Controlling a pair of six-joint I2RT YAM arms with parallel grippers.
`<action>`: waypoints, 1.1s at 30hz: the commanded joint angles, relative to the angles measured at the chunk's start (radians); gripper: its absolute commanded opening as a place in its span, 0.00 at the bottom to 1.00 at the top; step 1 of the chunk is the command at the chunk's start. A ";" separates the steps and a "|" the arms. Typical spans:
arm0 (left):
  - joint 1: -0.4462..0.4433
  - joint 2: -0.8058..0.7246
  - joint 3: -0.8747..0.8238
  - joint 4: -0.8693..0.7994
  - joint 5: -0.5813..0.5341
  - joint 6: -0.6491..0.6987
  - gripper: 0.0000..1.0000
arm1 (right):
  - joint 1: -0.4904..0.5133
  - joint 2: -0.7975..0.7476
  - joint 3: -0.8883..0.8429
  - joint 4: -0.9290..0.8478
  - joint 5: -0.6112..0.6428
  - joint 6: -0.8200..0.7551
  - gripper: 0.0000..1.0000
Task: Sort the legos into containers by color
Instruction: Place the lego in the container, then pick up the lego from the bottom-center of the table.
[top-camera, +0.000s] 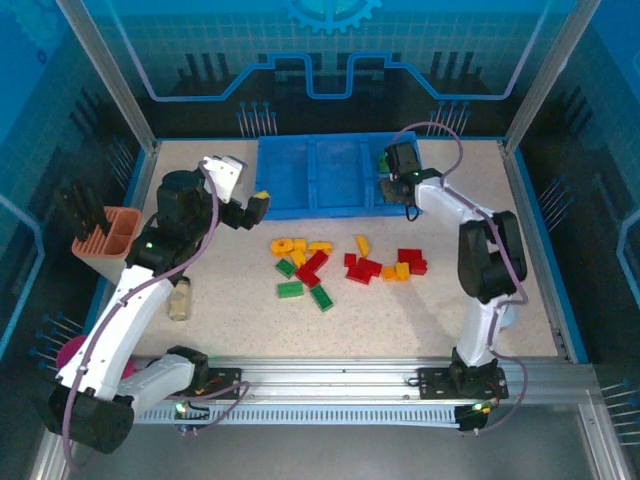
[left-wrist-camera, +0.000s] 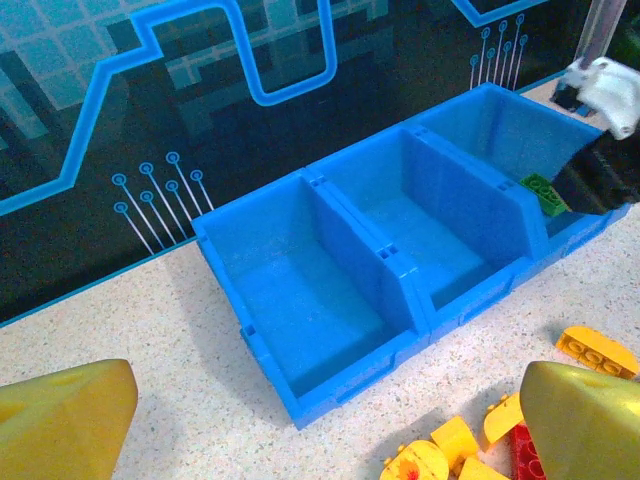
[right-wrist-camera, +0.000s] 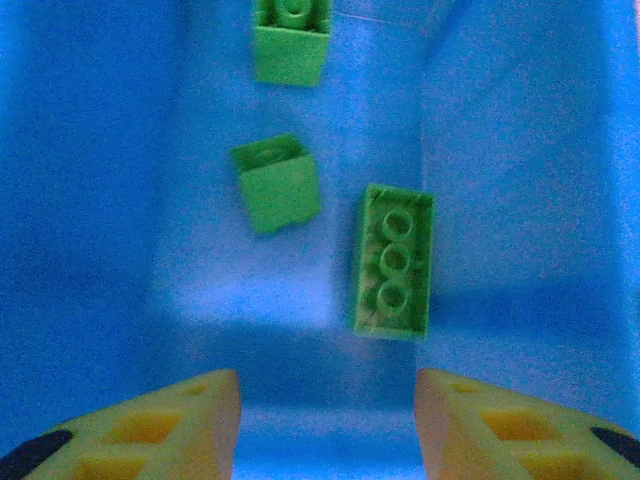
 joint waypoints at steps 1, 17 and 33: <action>-0.006 -0.017 -0.015 0.025 -0.003 0.003 0.99 | 0.094 -0.160 -0.079 -0.072 -0.065 0.028 0.52; -0.005 -0.054 -0.056 0.050 0.031 -0.034 1.00 | 0.638 -0.115 -0.207 -0.260 -0.164 0.368 0.61; -0.005 -0.065 -0.099 0.078 0.001 -0.013 0.99 | 0.678 0.023 -0.189 -0.251 -0.223 0.330 0.65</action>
